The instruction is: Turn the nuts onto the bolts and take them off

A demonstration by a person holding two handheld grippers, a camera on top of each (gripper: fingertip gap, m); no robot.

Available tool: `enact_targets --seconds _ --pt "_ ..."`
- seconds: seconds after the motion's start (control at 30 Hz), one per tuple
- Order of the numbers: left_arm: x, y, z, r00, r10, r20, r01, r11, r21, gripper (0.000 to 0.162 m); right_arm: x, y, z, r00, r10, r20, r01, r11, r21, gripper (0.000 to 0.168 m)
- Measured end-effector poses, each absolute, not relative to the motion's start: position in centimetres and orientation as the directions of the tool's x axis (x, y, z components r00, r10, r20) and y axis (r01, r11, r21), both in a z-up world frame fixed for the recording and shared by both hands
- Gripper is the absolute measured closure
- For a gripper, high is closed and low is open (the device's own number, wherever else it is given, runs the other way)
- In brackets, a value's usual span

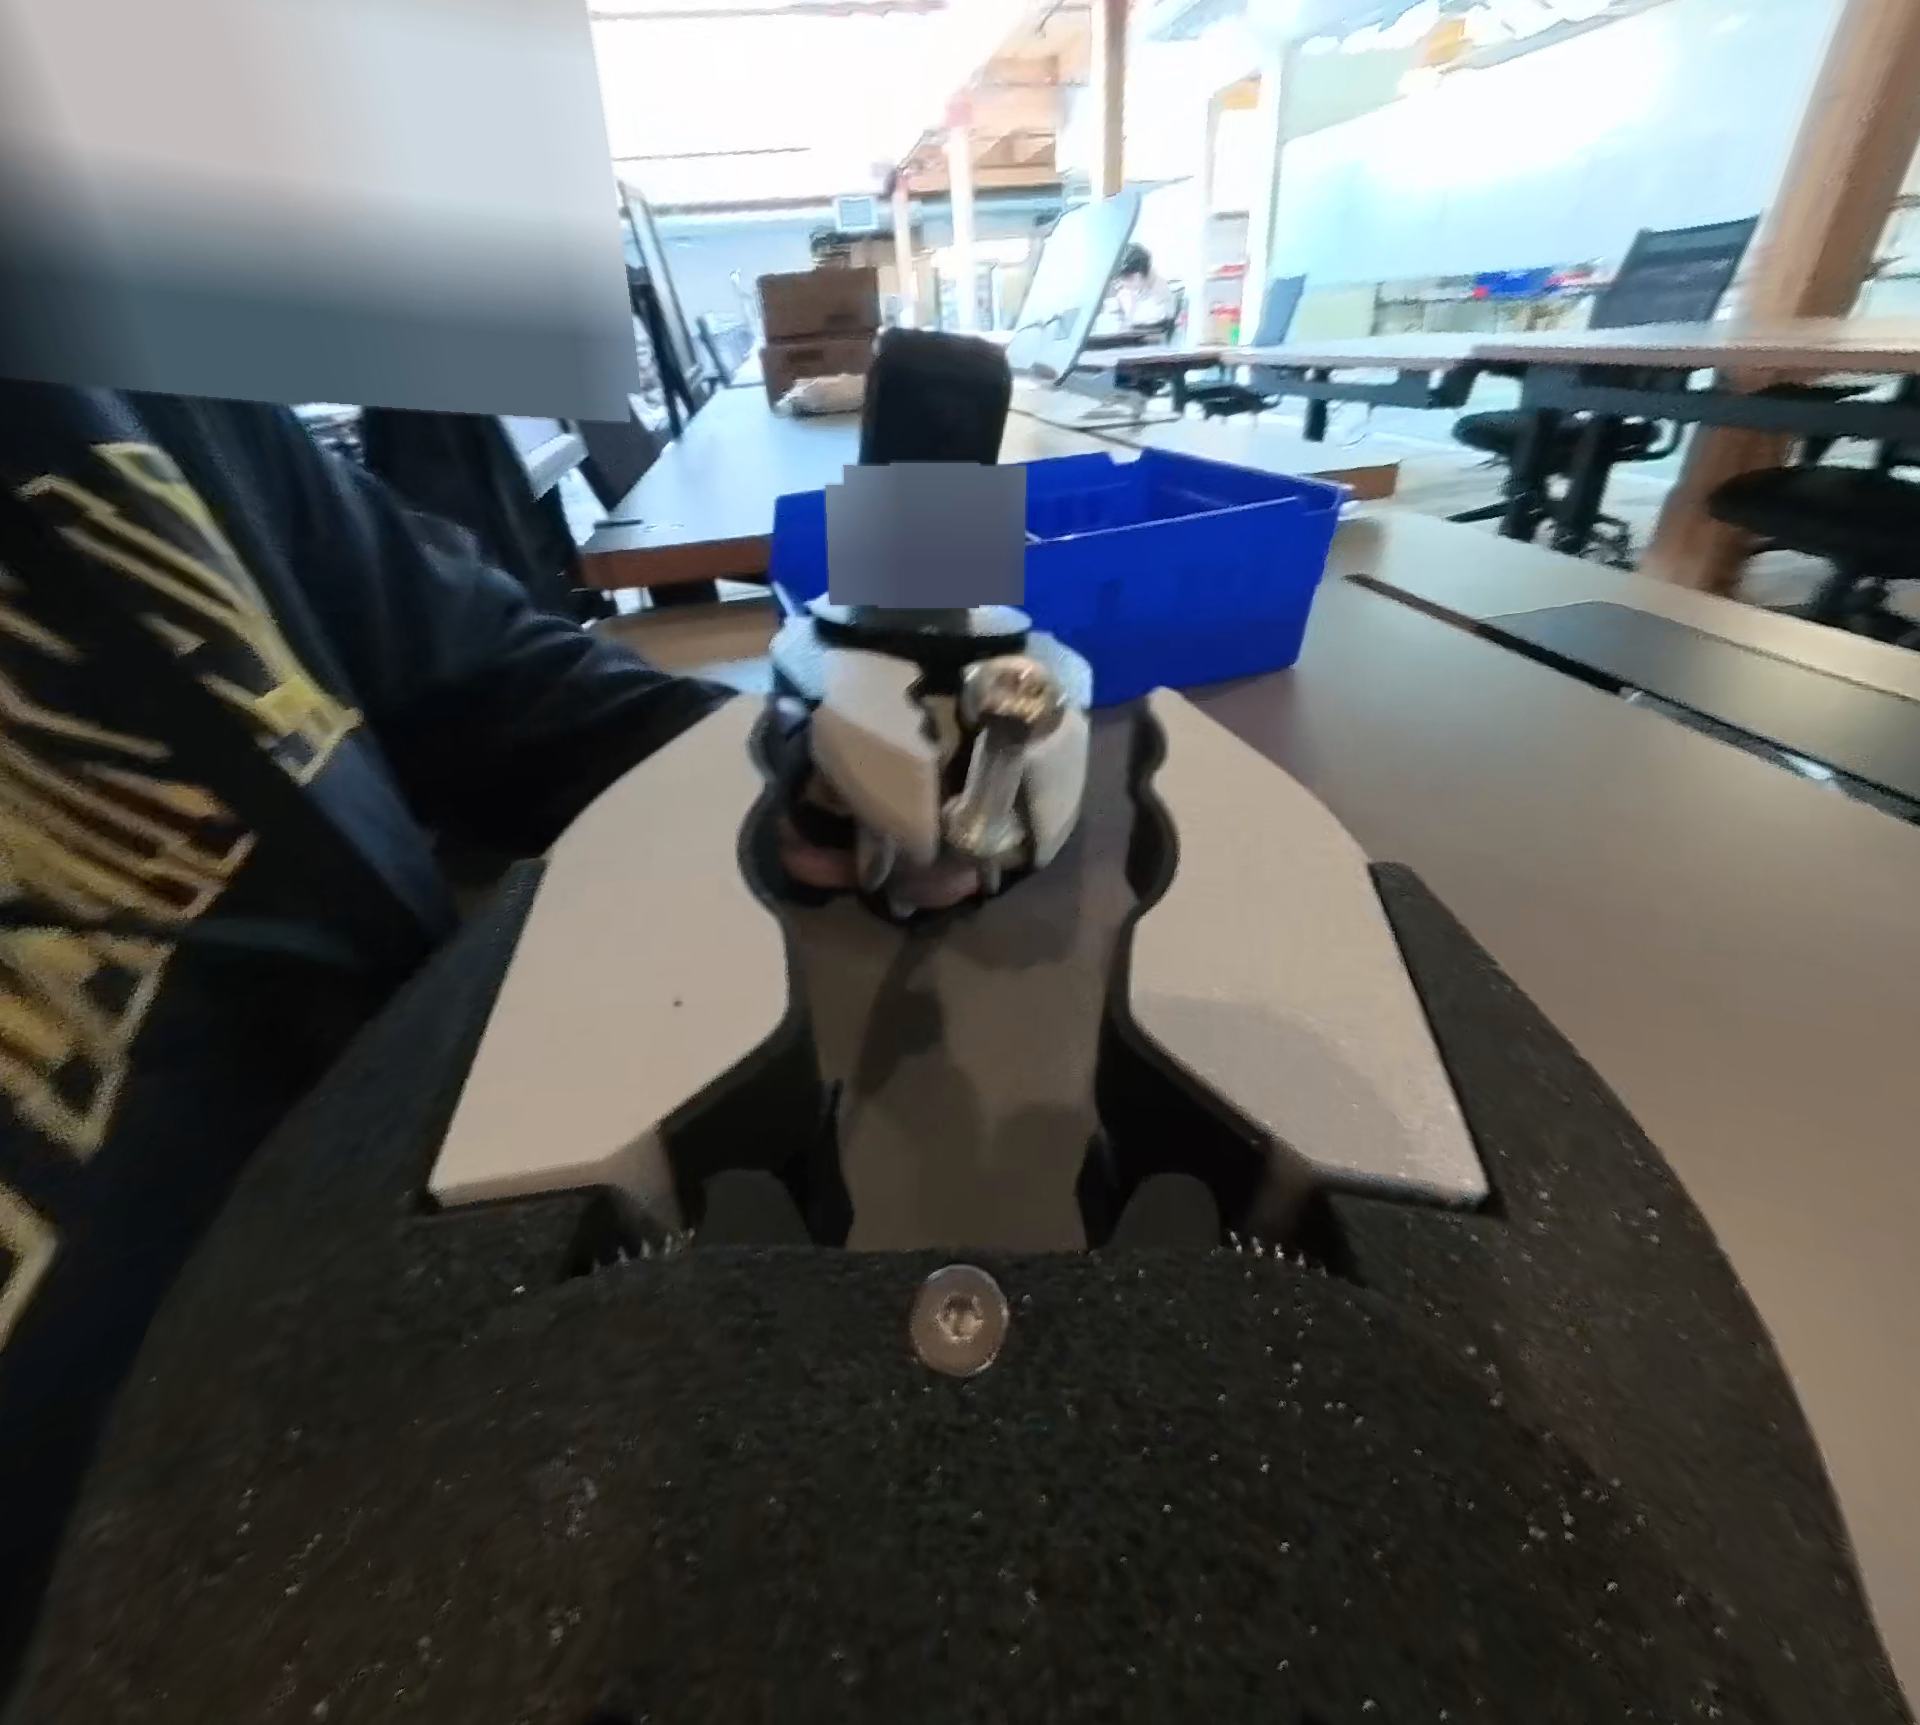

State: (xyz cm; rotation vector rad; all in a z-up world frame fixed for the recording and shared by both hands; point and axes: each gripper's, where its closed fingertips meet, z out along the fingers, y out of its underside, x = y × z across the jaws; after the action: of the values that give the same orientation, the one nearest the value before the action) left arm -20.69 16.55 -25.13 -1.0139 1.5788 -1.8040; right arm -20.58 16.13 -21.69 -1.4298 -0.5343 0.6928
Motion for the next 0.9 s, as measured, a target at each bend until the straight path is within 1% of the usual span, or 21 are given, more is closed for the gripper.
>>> enact_targets --seconds 0.03,0.1,0.17,0.27,0.33,0.5,0.57,0.6,0.63,0.7,0.8,0.9 --pt "-20.7 16.1 -25.2 -0.590 -0.786 0.183 -0.089 -0.162 -0.983 0.145 -20.9 16.5 -21.8 0.704 0.707 -0.067 -0.106 0.012 -0.994 0.102" --pt "-20.7 15.5 -25.4 -0.605 -0.778 0.169 -0.098 -0.138 -0.986 0.145 -22.3 17.0 -21.9 0.683 0.728 -0.065 -0.102 0.007 -0.995 0.100" --pt "-20.7 15.4 -25.6 -0.608 -0.777 0.161 -0.102 -0.125 -0.987 0.145 -23.5 17.0 -21.8 0.655 0.751 -0.075 -0.117 0.003 -0.993 0.100" --pt "-20.8 15.4 -25.5 -0.610 -0.775 0.166 -0.101 -0.133 -0.986 0.145 -24.4 16.8 -22.4 0.635 0.769 -0.071 -0.092 -0.015 -0.996 0.102" --pt "-20.7 15.6 -25.4 -0.605 -0.779 0.167 -0.096 -0.136 -0.986 0.145 -24.3 16.4 -22.4 0.630 0.773 -0.067 -0.092 -0.011 -0.996 0.105" --pt "-20.8 16.3 -25.1 -0.585 -0.792 0.174 -0.075 -0.161 -0.984 0.145 -22.8 15.6 -22.8 0.638 0.769 -0.039 -0.064 0.003 -0.998 0.105" --pt "-20.9 16.8 -25.0 -0.580 -0.792 0.192 -0.071 -0.186 -0.980 0.145 -22.2 15.1 -22.8 0.635 0.772 -0.004 -0.026 0.016 -1.000 0.108" --pt "-20.9 16.9 -24.9 -0.577 -0.791 0.202 -0.073 -0.197 -0.978 0.145 -22.1 14.7 -22.8 0.624 0.782 0.018 -0.001 0.024 -1.000 0.115" --pt "-20.9 17.0 -24.9 -0.583 -0.786 0.207 -0.074 -0.203 -0.976 0.145 -21.9 14.6 -22.7 0.626 0.779 0.030 0.011 0.030 -0.999 0.118" --pt "-21.0 16.7 -24.9 -0.592 -0.781 0.202 -0.078 -0.194 -0.978 0.145 -21.2 15.1 -22.4 0.663 0.748 0.026 -0.010 0.044 -0.999 0.116" --pt "-20.9 16.1 -25.3 -0.606 -0.774 0.182 -0.097 -0.155 -0.983 0.145 -21.2 15.7 -21.6 0.689 0.724 -0.010 -0.109 0.090 -0.990 0.107" --pt "-20.9 15.7 -25.6 -0.618 -0.767 0.174 -0.114 -0.132 -0.985 0.145 -22.4 16.2 -21.5 0.705 0.709 0.029 -0.109 0.148 -0.983 0.103"
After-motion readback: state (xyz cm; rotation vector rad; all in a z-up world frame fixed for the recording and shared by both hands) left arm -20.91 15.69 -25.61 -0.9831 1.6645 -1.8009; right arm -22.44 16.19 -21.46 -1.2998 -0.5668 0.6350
